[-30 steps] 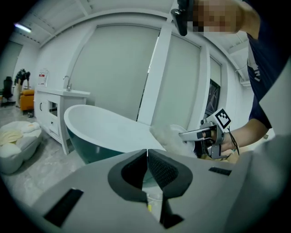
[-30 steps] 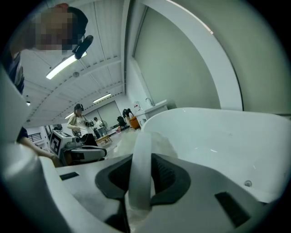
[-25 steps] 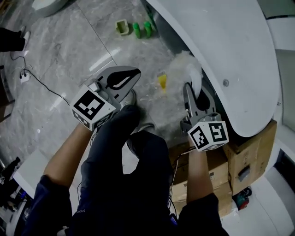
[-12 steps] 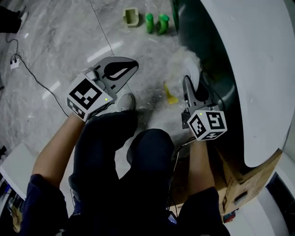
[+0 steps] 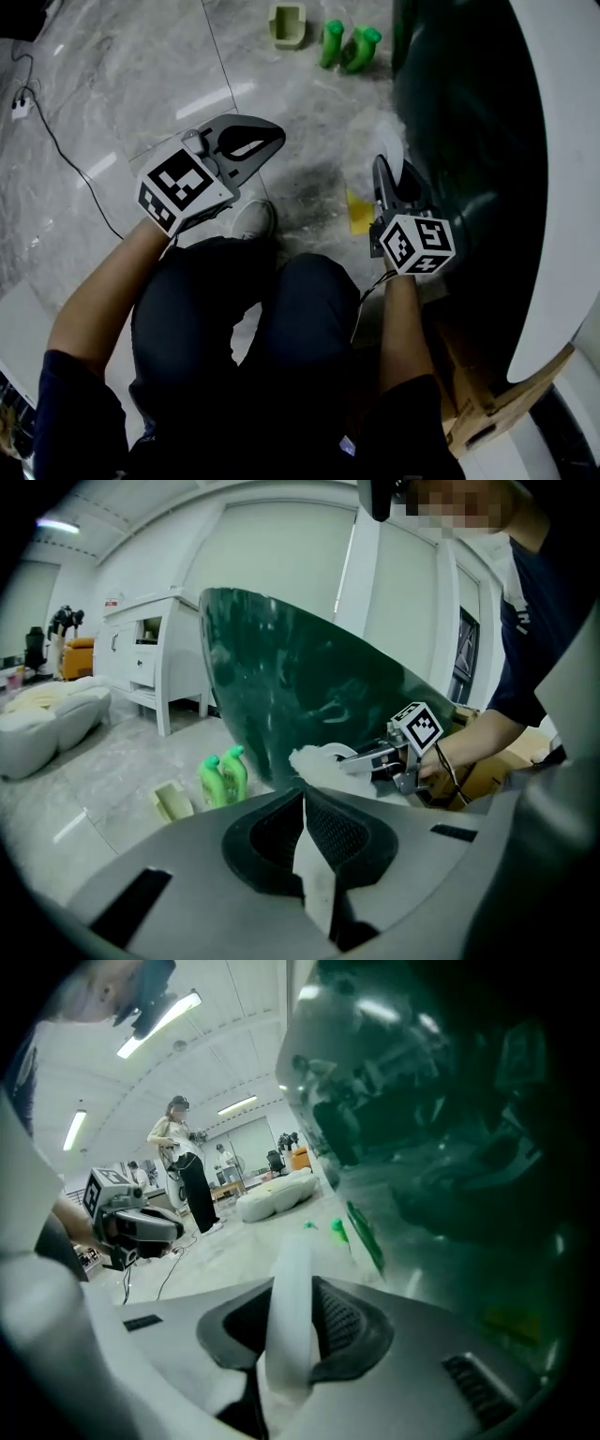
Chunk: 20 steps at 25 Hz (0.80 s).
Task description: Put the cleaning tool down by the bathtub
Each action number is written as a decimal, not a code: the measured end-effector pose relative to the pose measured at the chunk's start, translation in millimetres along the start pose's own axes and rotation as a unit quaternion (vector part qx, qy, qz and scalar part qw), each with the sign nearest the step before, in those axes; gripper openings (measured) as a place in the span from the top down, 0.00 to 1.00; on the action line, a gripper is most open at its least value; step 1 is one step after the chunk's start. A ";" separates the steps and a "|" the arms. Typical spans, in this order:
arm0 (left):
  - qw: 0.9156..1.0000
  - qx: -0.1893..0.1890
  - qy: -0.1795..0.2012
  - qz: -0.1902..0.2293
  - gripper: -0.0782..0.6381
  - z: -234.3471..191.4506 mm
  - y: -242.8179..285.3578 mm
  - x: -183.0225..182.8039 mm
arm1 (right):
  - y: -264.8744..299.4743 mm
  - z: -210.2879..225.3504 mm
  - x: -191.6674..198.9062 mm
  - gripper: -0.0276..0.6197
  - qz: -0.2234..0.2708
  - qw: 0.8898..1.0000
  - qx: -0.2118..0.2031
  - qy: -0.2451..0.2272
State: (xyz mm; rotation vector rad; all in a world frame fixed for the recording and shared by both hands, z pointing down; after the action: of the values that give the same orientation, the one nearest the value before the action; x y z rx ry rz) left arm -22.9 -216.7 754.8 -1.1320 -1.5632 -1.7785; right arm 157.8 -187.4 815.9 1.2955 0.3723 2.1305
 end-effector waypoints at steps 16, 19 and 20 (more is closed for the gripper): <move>0.998 0.009 -0.033 -0.062 0.84 8.4 -6.6 112.5 | 103.8 57.5 126.5 0.81 -0.099 0.994 0.029 -0.029; 0.997 0.005 -0.042 -0.063 0.84 13.1 -6.1 124.1 | 117.0 60.4 146.5 0.81 -0.118 0.992 0.030 -0.040; 0.997 0.005 -0.044 -0.063 0.84 14.6 -5.6 126.9 | 121.0 60.8 151.6 0.81 -0.122 0.991 0.030 -0.044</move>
State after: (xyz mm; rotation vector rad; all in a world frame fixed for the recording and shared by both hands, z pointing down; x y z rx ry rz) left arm -90.0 -183.0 858.3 -1.1420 -1.7283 -1.8207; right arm 117.3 -190.1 1015.1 1.3006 0.5317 1.8646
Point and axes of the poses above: the fingertips, and each gripper's own axes: y forward along the fingers, z to its right, x out of its underside, the point moved 1 cm from there along -y, backward along the fingers, and after that the axes turned 14 degrees about y, right-handed, at the moved point
